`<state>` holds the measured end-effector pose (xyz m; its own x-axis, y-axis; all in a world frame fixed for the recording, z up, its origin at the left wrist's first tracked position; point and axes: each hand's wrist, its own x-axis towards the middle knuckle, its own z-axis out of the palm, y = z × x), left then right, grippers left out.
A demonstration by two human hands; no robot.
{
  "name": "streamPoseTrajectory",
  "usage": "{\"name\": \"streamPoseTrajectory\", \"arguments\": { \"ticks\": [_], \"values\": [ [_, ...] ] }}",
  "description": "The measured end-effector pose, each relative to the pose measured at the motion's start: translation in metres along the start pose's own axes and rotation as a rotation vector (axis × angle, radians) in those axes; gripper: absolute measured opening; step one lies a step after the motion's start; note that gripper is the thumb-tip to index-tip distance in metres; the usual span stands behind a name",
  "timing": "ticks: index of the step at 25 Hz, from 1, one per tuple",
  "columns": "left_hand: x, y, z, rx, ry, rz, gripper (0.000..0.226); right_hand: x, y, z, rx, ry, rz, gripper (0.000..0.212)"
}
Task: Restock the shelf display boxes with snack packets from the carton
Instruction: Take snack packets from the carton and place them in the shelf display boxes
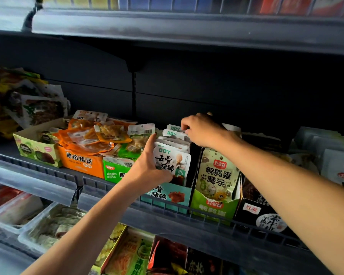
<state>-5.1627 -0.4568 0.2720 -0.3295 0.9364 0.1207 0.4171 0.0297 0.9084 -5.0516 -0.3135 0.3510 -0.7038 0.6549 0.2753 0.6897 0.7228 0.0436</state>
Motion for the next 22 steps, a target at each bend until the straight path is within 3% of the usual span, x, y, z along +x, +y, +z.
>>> {"name": "streamPoseTrajectory", "arguments": {
  "ticks": [4,7,11,15,16,19,22],
  "values": [
    [0.001,-0.004,-0.001,-0.01,-0.015,-0.004,0.117,0.002,0.004,0.007,0.162,0.131,0.127,0.012],
    [0.002,-0.005,-0.002,-0.034,-0.023,-0.005,0.117,-0.001,0.013,0.007,0.2,0.073,0.126,0.01],
    [0.001,-0.003,0.0,0.034,-0.02,0.0,0.116,0.002,0.014,-0.004,0.2,0.083,0.097,0.028],
    [0.001,-0.004,0.0,0.02,-0.036,0.002,0.114,-0.007,0.007,0.007,-0.069,-0.19,0.084,0.056],
    [0.001,-0.005,0.001,0.011,-0.041,0.008,0.114,-0.009,0.008,0.008,-0.078,-0.155,0.078,0.056],
    [0.003,-0.008,0.0,0.023,-0.045,0.011,0.112,-0.005,0.022,0.003,0.035,0.158,0.112,0.039],
    [0.005,-0.01,-0.001,0.054,-0.043,0.009,0.113,-0.003,0.035,-0.004,-0.034,-0.031,0.112,0.025]
  ]
}}
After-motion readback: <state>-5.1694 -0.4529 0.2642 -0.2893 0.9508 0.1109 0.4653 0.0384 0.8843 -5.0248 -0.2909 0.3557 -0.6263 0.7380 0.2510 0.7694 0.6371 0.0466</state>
